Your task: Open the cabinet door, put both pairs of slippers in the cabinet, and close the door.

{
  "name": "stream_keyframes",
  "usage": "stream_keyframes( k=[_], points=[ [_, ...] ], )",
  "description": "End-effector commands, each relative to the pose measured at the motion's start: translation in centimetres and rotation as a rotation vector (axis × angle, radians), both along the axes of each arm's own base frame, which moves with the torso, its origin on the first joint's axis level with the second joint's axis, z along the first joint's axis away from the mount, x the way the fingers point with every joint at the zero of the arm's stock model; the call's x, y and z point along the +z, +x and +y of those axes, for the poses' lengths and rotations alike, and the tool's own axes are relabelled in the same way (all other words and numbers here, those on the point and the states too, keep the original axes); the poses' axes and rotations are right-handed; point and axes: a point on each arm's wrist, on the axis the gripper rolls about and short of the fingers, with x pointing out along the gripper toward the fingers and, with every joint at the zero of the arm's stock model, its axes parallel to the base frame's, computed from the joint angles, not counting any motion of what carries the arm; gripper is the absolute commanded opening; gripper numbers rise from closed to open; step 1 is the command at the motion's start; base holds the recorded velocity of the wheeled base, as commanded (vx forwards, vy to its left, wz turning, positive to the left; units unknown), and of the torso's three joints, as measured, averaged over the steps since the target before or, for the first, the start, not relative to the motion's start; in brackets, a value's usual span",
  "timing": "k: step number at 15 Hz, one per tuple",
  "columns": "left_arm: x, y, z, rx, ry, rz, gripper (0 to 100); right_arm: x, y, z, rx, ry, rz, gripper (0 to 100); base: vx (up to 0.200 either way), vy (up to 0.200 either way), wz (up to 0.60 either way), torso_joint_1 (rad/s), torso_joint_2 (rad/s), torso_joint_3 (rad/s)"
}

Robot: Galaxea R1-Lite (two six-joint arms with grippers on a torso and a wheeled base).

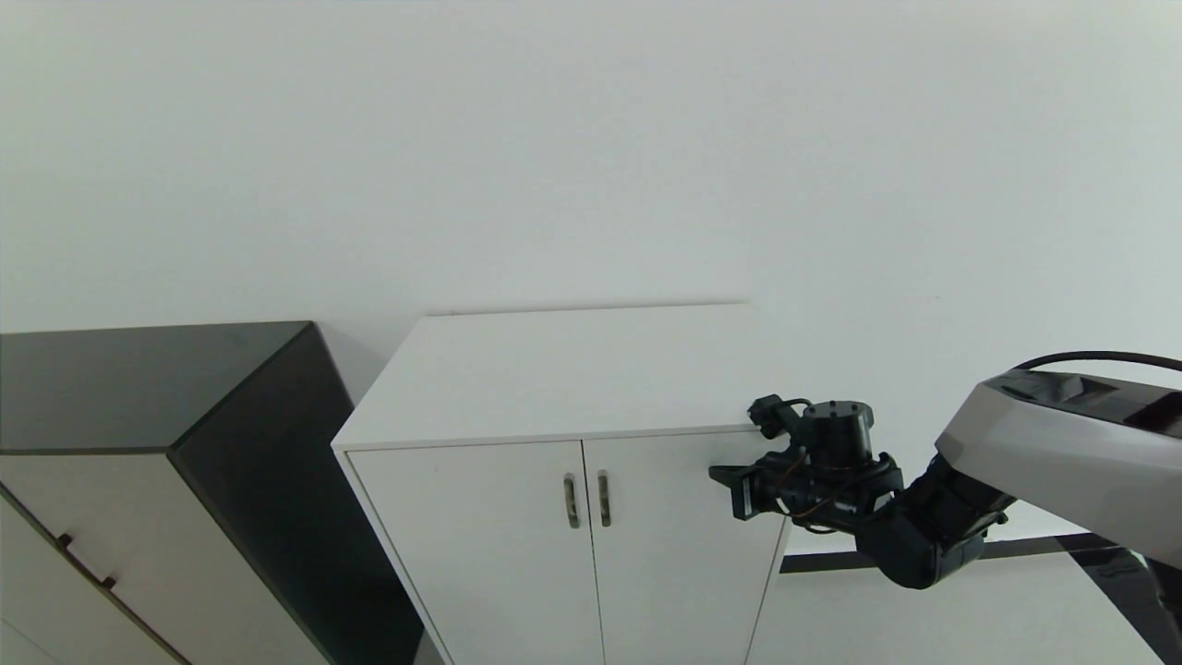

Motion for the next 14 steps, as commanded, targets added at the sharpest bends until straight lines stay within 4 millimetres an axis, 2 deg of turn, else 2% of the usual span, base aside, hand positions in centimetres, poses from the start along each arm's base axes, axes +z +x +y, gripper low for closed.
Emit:
stream_keyframes(
  k=[1,4,7,8,9,11,13,14],
  points=[
    [0.0,0.0,0.0,-0.001,0.001,0.001,0,0.4,-0.5,0.0,0.006,-0.001,0.000,0,0.000,0.000,0.00,0.000,0.00,0.000],
    [0.0,0.0,0.0,0.001,0.001,0.001,0,2.5,-2.5,0.0,0.027,0.010,-0.035,0,0.000,0.000,0.00,0.000,0.00,0.000],
    [0.0,0.0,0.0,-0.001,0.001,0.001,0,6.8,-5.6,-1.4,0.033,0.057,-0.134,0,0.000,0.000,0.00,0.000,0.00,0.000],
    [0.0,0.0,0.0,-0.001,0.001,0.001,0,8.1,-7.6,-2.4,0.030,0.062,-0.145,0,0.000,0.000,0.00,0.000,0.00,0.000],
    [0.0,0.0,0.0,-0.001,0.001,0.001,0,8.3,-8.8,-3.0,0.028,0.056,-0.136,0,0.000,0.000,0.00,0.000,0.00,0.000],
    [0.0,0.0,0.0,0.001,0.001,0.001,0,8.0,-13.5,-5.8,-0.111,-0.043,-0.116,0,0.000,0.000,0.00,0.000,0.00,0.000],
    [0.0,0.0,0.0,-0.001,-0.001,0.001,0,7.6,-16.4,-7.6,-0.193,-0.100,-0.102,0,0.000,0.000,0.00,0.000,0.00,0.000],
    [0.0,0.0,0.0,-0.001,0.001,0.001,0,7.4,-19.5,-9.6,-0.259,-0.126,-0.094,0,0.000,0.000,0.00,0.000,0.00,0.000]
  ],
)
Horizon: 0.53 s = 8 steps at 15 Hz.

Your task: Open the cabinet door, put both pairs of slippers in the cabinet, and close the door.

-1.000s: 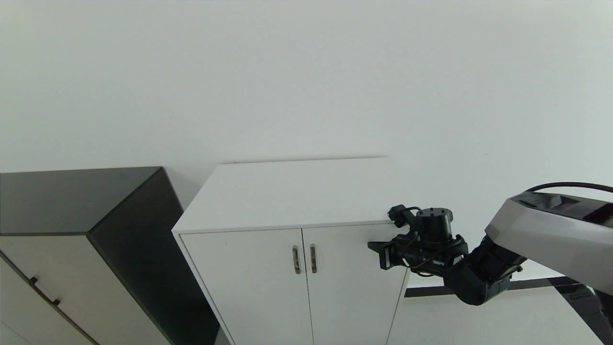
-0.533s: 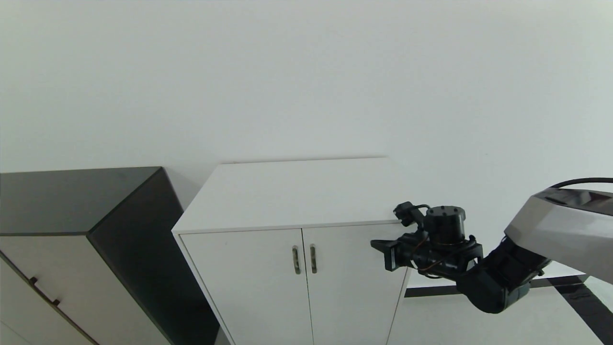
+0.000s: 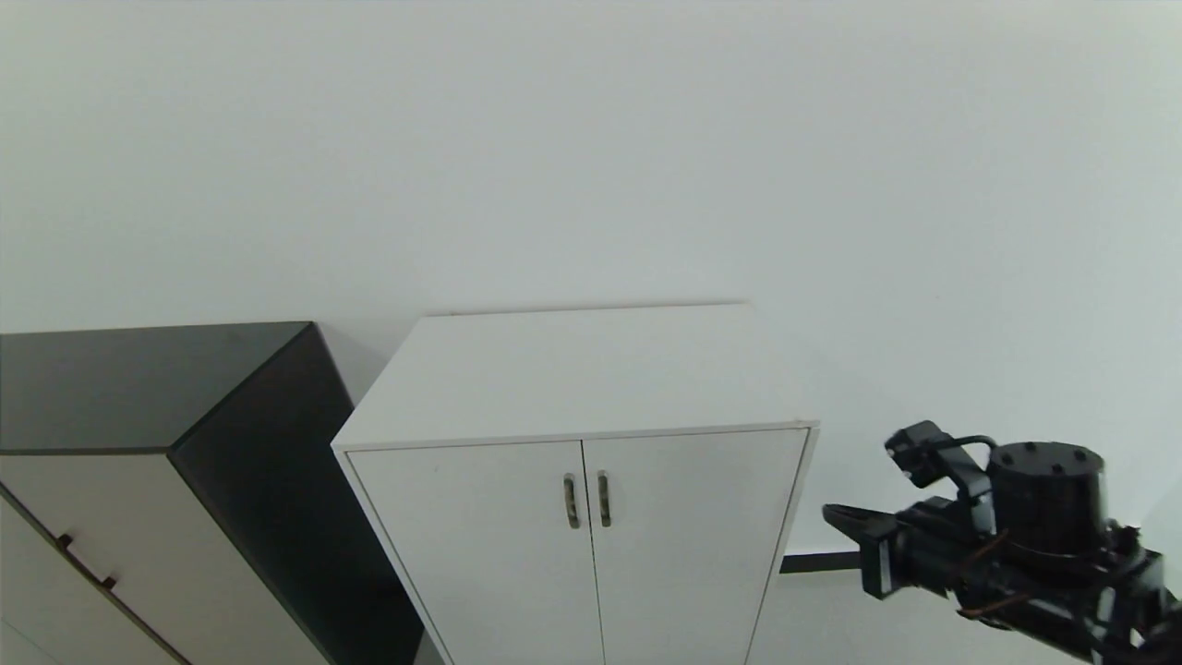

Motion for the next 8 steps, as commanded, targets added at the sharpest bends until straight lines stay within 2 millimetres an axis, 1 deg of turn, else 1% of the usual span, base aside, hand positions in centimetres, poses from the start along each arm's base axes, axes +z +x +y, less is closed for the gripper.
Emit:
stream_keyframes(
  k=[1,2,4,5,6,7,8],
  points=[
    [0.0,0.0,0.0,0.001,0.000,0.001,0,1.1,-6.5,-4.0,-0.112,-0.021,-0.053,0,0.000,0.000,0.00,0.000,0.00,0.000],
    [0.0,0.0,0.0,-0.001,0.001,0.001,0,1.1,-8.0,-4.9,-0.136,-0.021,-0.061,0,0.000,0.000,0.00,0.000,0.00,0.000],
    [0.0,0.0,0.0,-0.001,0.000,0.001,0,1.9,-10.0,-6.4,-0.229,-0.035,-0.083,0,0.000,0.000,0.00,0.000,0.00,0.000],
    [0.0,0.0,0.0,-0.001,-0.002,0.001,0,2.0,-11.3,-7.0,-0.234,-0.050,-0.070,0,0.000,0.000,0.00,0.000,0.00,0.000],
    [0.0,0.0,0.0,-0.001,-0.002,0.001,0,2.0,-12.2,-7.4,-0.233,-0.057,-0.061,0,0.000,0.000,0.00,0.000,0.00,0.000],
    [0.0,0.0,0.0,0.001,-0.002,0.001,0,2.1,-14.6,-8.3,-0.234,-0.049,-0.077,0,0.000,0.000,0.00,0.000,0.00,0.000],
    [0.0,0.0,0.0,0.001,-0.002,0.001,0,2.0,-16.0,-8.9,-0.234,-0.046,-0.083,0,0.000,0.000,0.00,0.000,0.00,0.000]
  ],
)
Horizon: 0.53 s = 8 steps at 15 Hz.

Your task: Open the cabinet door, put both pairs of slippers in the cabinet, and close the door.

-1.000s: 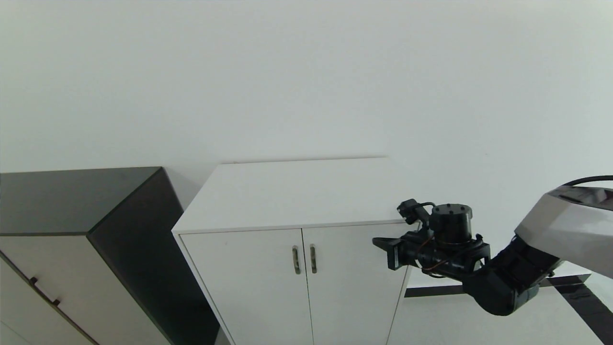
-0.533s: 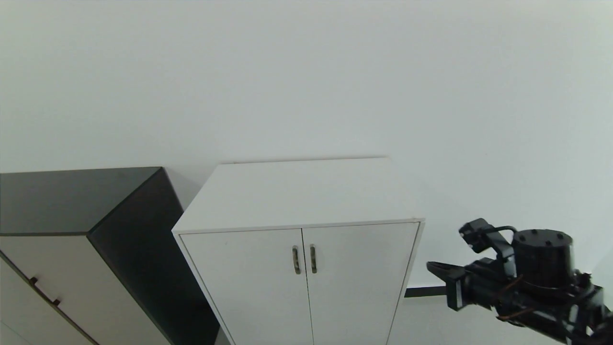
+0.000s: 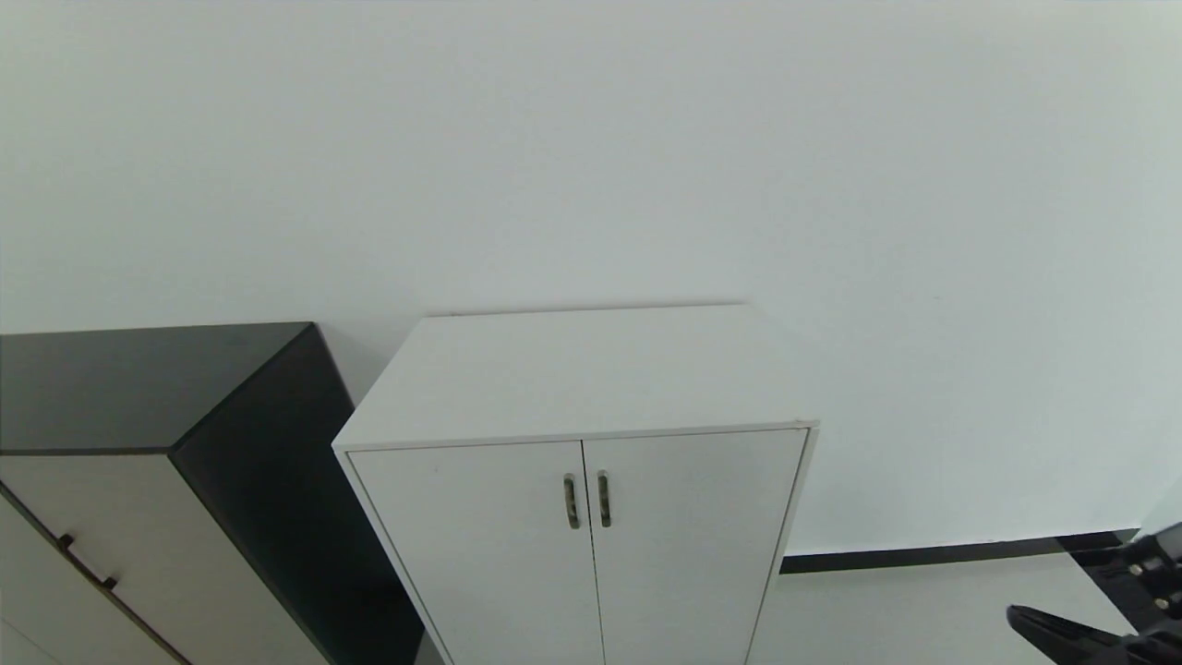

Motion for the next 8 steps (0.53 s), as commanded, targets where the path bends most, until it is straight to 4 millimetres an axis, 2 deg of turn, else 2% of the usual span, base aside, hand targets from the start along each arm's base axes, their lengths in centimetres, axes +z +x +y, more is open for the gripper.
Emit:
stream_keyframes(
  k=[1,4,6,8],
  points=[
    [0.0,0.0,0.0,-0.001,-0.001,0.001,0,0.4,-6.0,-2.5,-0.009,0.041,-0.127,0,0.000,0.000,0.00,0.000,0.00,0.000],
    [0.0,0.0,0.0,-0.001,0.001,0.001,0,-1.0,-9.2,-3.8,0.002,0.042,-0.135,0,0.000,0.000,0.00,0.000,0.00,0.000],
    [0.0,0.0,0.0,-0.001,0.001,0.001,0,-2.3,-9.9,-3.8,0.026,0.043,-0.137,0,0.000,0.000,0.00,0.000,0.00,0.000],
    [0.0,0.0,0.0,-0.001,0.001,0.001,0,-2.4,-10.0,-3.8,0.029,0.018,-0.144,0,0.000,0.000,0.00,0.000,0.00,0.000]
  ],
)
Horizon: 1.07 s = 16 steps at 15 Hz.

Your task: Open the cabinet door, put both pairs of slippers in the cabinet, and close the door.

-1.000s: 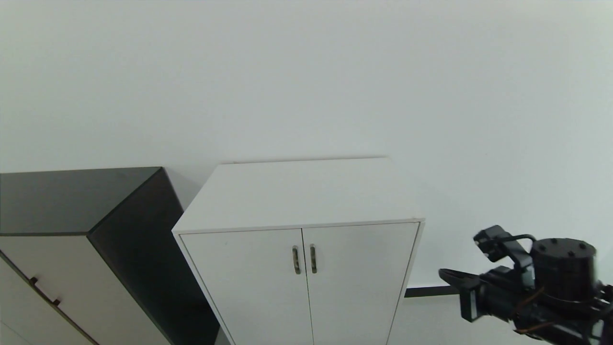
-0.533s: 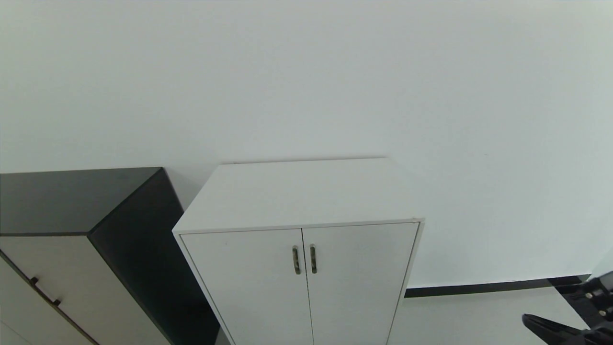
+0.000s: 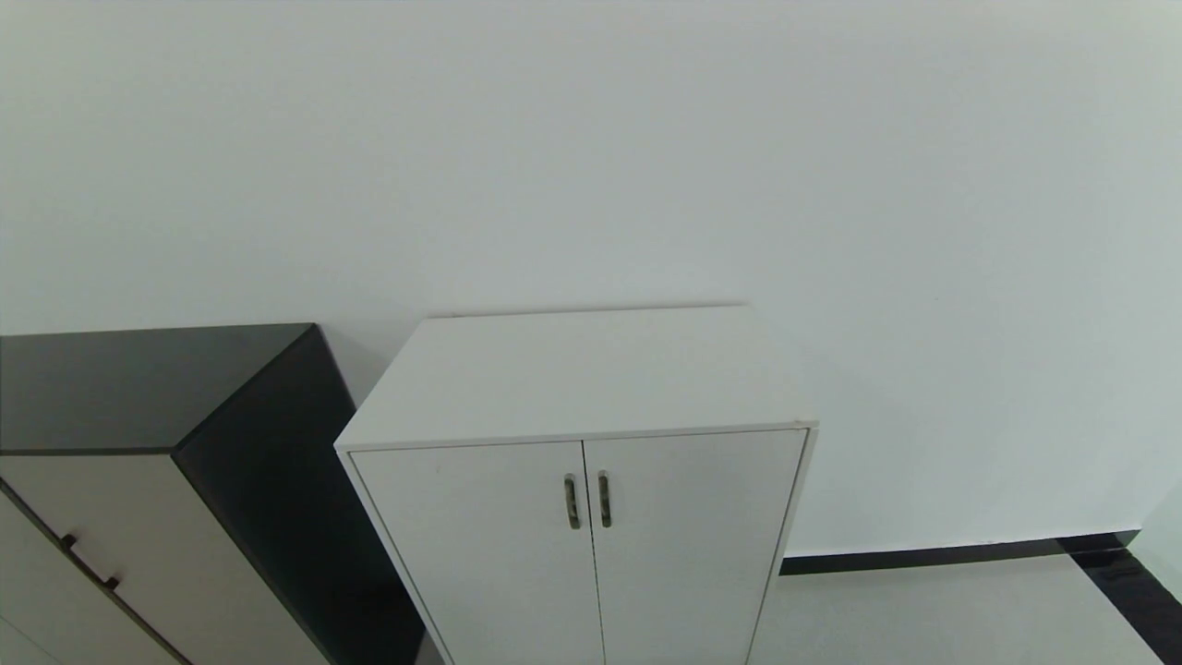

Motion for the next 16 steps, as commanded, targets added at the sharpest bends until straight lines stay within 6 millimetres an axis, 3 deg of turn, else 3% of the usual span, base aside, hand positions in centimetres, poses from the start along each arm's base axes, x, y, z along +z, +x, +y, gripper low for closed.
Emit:
stream_keyframes(
  k=[1,6,9,16],
  points=[
    [0.0,0.0,0.0,0.000,-0.001,0.001,0,-0.2,-0.7,-0.2,-0.027,0.023,-0.079,0,0.000,0.000,0.00,0.000,0.00,0.000],
    [0.0,0.0,0.0,0.000,-0.002,0.001,0,-0.3,-1.8,-0.3,-0.235,0.030,-0.215,0,0.000,0.000,0.00,0.000,0.00,0.000],
    [0.0,0.0,0.0,0.000,-0.001,0.001,0,-0.4,-2.6,-0.3,-0.269,0.036,-0.323,0,0.000,0.000,0.00,0.000,0.00,0.000],
    [0.0,0.0,0.0,0.000,0.001,0.001,0,-0.6,-3.1,-0.3,-0.286,0.045,-0.384,0,0.000,0.000,0.00,0.000,0.00,0.000]
  ],
)
